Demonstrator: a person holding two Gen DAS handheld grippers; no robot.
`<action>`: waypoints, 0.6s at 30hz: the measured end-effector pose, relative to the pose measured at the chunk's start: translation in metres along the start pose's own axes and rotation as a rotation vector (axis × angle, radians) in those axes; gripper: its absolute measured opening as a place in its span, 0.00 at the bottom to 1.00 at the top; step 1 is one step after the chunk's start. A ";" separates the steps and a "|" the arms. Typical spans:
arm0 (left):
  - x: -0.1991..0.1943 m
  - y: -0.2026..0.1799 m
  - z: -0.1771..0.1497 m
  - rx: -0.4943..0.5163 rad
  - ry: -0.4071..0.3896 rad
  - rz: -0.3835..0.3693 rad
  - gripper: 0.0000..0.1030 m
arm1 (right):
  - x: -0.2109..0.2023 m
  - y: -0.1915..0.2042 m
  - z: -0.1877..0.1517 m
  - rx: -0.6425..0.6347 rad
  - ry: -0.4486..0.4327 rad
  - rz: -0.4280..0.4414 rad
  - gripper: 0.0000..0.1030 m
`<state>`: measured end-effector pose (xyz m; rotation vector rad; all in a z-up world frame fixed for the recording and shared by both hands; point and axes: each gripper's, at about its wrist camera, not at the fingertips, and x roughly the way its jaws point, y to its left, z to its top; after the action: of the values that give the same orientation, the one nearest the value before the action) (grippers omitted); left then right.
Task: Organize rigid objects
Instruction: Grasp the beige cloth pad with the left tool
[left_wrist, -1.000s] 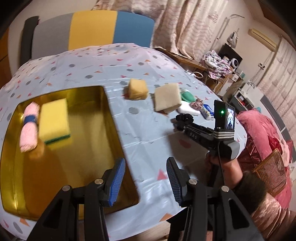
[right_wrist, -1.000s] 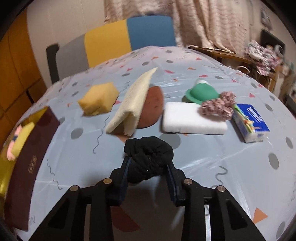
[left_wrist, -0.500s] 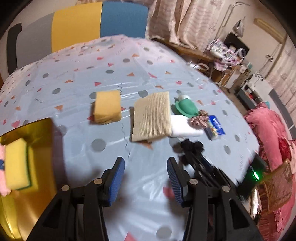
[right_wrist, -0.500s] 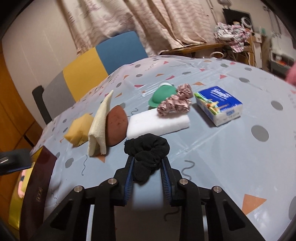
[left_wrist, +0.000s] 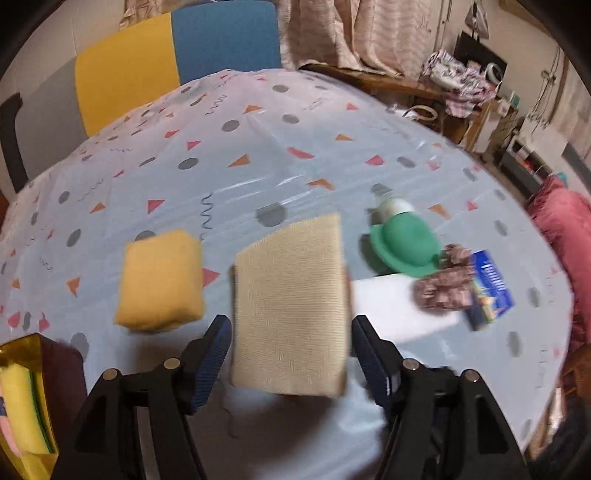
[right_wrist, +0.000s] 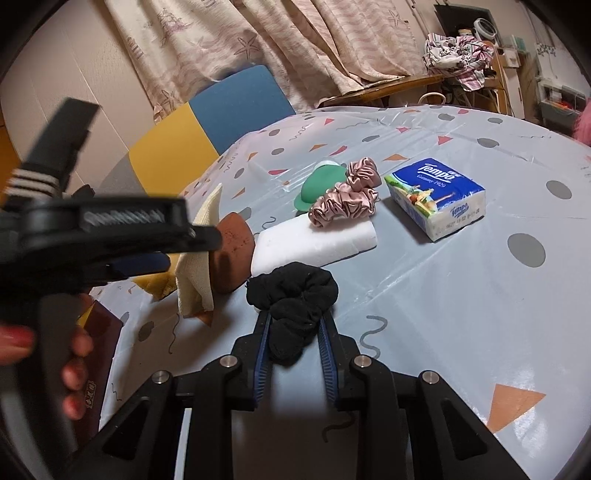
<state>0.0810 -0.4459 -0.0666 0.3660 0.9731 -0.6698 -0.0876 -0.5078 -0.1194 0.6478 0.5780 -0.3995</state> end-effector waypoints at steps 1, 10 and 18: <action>0.003 0.003 -0.002 -0.001 0.002 -0.008 0.52 | 0.000 0.000 0.000 -0.001 0.000 -0.001 0.25; -0.017 0.023 -0.020 -0.043 -0.058 -0.108 0.22 | 0.000 0.001 -0.001 -0.009 0.000 -0.010 0.25; -0.047 0.053 -0.036 -0.152 -0.065 -0.194 0.14 | 0.001 0.002 -0.001 -0.019 0.003 -0.021 0.25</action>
<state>0.0750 -0.3693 -0.0457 0.1164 0.9983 -0.7733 -0.0861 -0.5054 -0.1197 0.6246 0.5911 -0.4128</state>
